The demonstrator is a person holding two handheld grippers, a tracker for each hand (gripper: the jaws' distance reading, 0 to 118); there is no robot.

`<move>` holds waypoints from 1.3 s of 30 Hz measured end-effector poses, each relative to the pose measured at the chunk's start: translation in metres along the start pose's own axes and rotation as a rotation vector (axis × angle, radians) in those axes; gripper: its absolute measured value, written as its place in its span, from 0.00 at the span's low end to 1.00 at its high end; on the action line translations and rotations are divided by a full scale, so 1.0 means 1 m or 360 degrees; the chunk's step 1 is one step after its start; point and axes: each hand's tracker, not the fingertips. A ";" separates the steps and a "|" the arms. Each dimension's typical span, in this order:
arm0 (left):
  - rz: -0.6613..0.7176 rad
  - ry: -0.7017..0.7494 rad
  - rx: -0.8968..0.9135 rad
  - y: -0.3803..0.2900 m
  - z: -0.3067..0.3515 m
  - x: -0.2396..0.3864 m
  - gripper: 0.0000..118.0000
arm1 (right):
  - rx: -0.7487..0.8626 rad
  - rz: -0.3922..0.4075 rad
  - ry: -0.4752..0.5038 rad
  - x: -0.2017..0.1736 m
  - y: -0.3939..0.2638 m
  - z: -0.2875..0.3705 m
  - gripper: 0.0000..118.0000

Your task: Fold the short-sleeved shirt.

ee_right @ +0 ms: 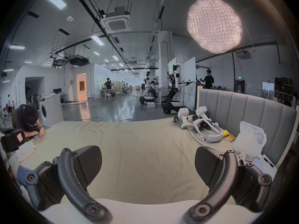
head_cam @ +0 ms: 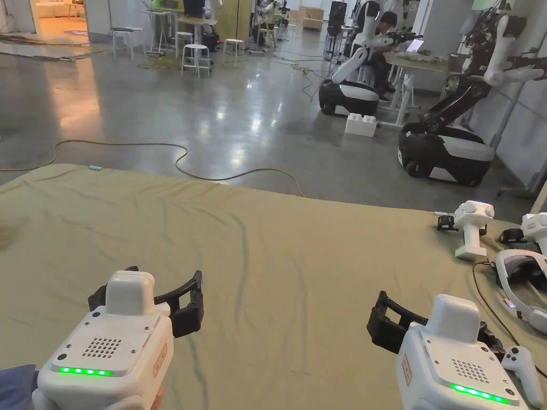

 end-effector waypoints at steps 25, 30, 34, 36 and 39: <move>-0.0109 0.0098 -0.0065 -0.005 0.002 0.002 0.79 | -0.0234 -0.0144 -0.0055 0.002 0.000 -0.012 0.97; -0.0159 0.0123 -0.0067 -0.001 0.000 0.008 0.79 | -0.0187 -0.0077 -0.0067 -0.005 0.000 -0.009 0.97; -0.0191 0.0128 -0.0069 -0.001 -0.001 0.011 0.79 | -0.0163 -0.0029 -0.0046 -0.009 0.002 -0.007 0.97; -0.0208 0.0131 -0.0070 -0.001 -0.001 0.012 0.79 | -0.0150 -0.0008 -0.0049 -0.011 0.002 -0.007 0.97; -0.0207 0.0120 -0.0063 0.000 -0.001 0.013 0.79 | -0.0148 0.0016 -0.0049 -0.011 0.002 -0.007 0.97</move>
